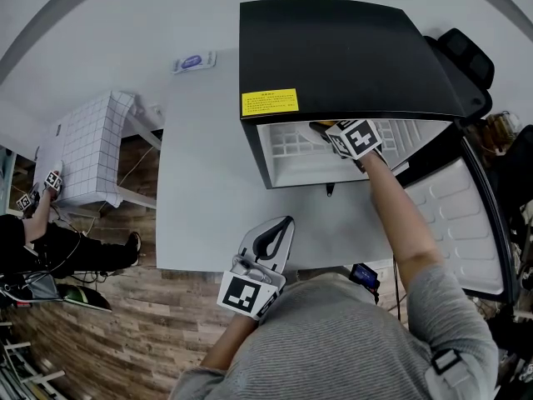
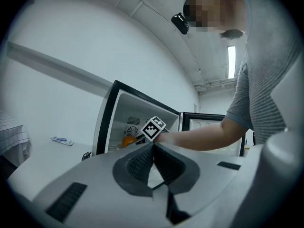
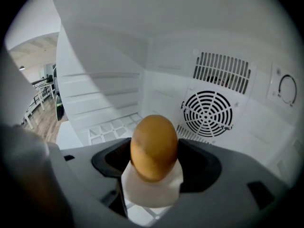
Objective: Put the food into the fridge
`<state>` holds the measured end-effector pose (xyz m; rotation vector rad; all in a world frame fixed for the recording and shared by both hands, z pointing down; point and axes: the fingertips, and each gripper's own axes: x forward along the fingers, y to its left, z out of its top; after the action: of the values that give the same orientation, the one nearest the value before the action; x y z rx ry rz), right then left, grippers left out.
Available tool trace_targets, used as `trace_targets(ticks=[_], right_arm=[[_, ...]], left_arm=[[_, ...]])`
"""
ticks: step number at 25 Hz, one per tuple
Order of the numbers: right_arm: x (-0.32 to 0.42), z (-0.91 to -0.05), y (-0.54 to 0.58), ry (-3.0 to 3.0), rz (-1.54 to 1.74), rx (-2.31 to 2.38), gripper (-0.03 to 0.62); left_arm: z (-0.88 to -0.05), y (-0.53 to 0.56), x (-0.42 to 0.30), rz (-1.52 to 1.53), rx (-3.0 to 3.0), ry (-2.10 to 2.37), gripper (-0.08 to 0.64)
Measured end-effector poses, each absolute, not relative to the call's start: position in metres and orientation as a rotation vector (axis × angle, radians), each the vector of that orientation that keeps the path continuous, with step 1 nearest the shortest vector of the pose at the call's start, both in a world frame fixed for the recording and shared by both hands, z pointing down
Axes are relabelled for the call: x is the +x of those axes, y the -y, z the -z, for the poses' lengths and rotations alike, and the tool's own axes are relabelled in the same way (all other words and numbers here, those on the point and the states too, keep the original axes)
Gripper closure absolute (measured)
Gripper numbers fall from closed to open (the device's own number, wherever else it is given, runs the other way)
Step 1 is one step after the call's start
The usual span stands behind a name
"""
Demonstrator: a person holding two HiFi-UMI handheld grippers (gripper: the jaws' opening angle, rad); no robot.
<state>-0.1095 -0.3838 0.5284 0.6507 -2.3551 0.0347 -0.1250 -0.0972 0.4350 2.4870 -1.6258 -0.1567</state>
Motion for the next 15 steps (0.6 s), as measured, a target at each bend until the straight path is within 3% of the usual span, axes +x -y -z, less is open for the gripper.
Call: trace_targets(ticks=[15], right_arm=[[-0.105, -0.514, 0.385, 2.42, -0.062, 0.7, 0.279]], left_arm=[[-0.436, 0.1, -0.12, 0.134, 2.499, 1.604, 0.549]])
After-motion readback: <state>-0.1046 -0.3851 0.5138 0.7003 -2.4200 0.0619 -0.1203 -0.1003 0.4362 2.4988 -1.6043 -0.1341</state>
